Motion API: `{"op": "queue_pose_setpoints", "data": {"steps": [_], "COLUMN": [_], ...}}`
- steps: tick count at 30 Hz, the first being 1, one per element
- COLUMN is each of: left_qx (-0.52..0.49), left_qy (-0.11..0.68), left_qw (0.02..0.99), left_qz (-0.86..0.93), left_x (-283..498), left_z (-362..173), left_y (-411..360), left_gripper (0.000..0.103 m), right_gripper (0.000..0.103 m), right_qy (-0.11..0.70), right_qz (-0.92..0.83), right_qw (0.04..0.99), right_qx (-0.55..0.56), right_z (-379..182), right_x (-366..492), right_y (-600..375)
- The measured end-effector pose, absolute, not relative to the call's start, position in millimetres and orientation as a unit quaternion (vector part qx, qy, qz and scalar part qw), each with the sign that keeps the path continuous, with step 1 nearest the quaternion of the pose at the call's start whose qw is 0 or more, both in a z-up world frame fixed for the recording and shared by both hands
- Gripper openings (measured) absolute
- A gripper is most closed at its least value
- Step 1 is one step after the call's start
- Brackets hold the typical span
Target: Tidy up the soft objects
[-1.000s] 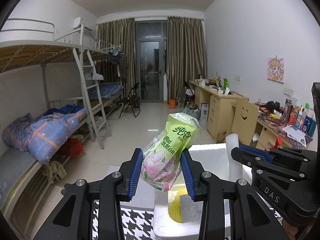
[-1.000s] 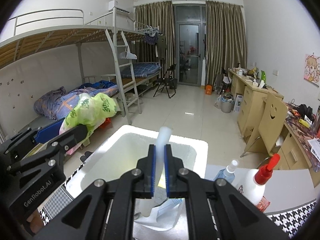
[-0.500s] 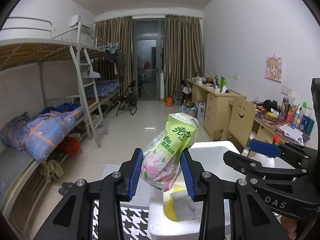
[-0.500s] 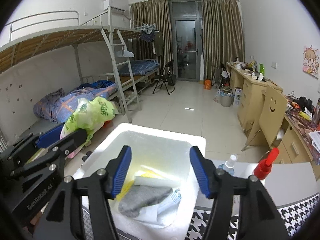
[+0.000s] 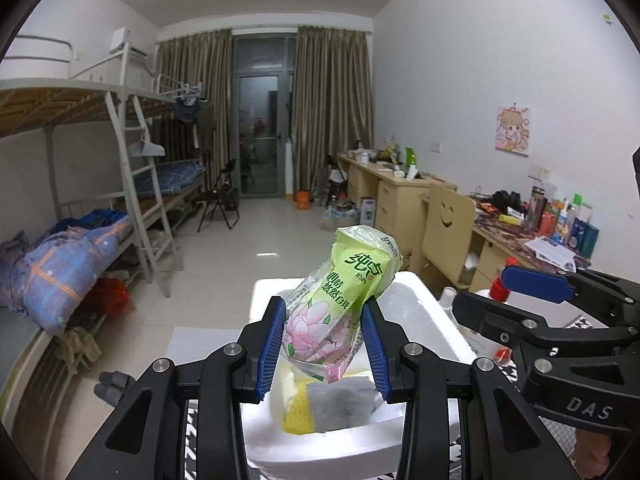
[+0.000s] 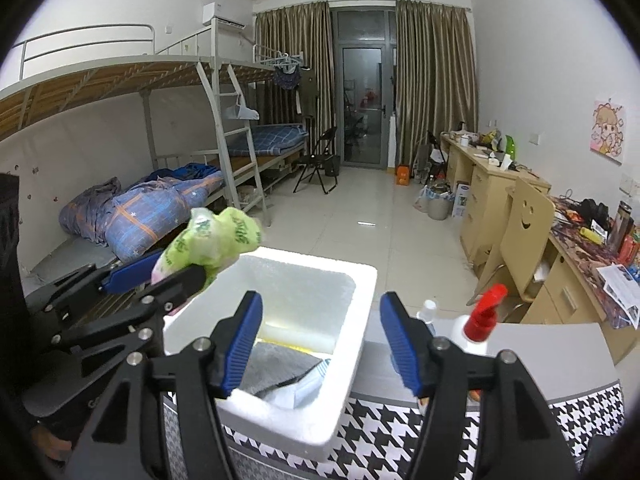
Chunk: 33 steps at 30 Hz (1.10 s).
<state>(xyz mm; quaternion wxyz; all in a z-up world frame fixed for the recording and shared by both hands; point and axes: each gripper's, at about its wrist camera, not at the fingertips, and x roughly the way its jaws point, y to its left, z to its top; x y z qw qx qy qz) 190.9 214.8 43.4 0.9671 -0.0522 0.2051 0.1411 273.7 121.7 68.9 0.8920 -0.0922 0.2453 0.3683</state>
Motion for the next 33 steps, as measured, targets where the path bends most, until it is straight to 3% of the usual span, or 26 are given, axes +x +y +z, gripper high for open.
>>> {"op": "queue_pose_setpoints", "data": {"steps": [8,9,12,13,17,19,24,26,28,33], "left_qx": [-0.057,-0.053,-0.052,-0.05,-0.045,-0.047,-0.051,-0.045,-0.041,-0.037], "left_qy": [0.226,0.228,0.22,0.214,0.206,0.199,0.191,0.189,0.186,0.176], "left_qw": [0.966,0.966,0.968,0.969,0.97,0.97,0.971,0.972,0.971,0.972], "left_qz": [0.113,0.105,0.112,0.116,0.121,0.128,0.131,0.134,0.141,0.153], "left_x": [206.4,208.1,206.5,204.3,196.7,191.4,173.6,166.4,155.7,124.5], "left_z": [27.8,25.6,23.9,25.0,31.9,35.2,44.1,48.8,53.8,59.8], "left_y": [213.6,211.3,208.1,206.7,204.5,203.8,193.1,187.5,180.7,165.4], "left_gripper": [0.043,0.05,0.083,0.088,0.092,0.101,0.102,0.102,0.102,0.102], "right_gripper": [0.066,0.066,0.066,0.066,0.066,0.066,0.066,0.071,0.085,0.091], "right_qy": [0.245,0.246,0.247,0.247,0.242,0.241,0.233,0.229,0.22,0.197], "right_qz": [0.361,0.36,0.356,0.355,0.349,0.347,0.34,0.338,0.334,0.332], "right_qw": [0.895,0.895,0.896,0.896,0.9,0.902,0.906,0.909,0.912,0.918], "right_qx": [-0.096,-0.097,-0.096,-0.096,-0.094,-0.091,-0.095,-0.091,-0.093,-0.09], "right_z": [68.2,67.6,65.4,65.8,68.4,69.8,73.8,76.0,79.6,86.2], "right_x": [267.7,266.9,262.5,261.9,258.7,257.0,244.3,237.4,228.9,207.5], "right_y": [108.9,107.0,102.0,100.3,91.0,85.3,72.5,66.0,61.5,47.6]}}
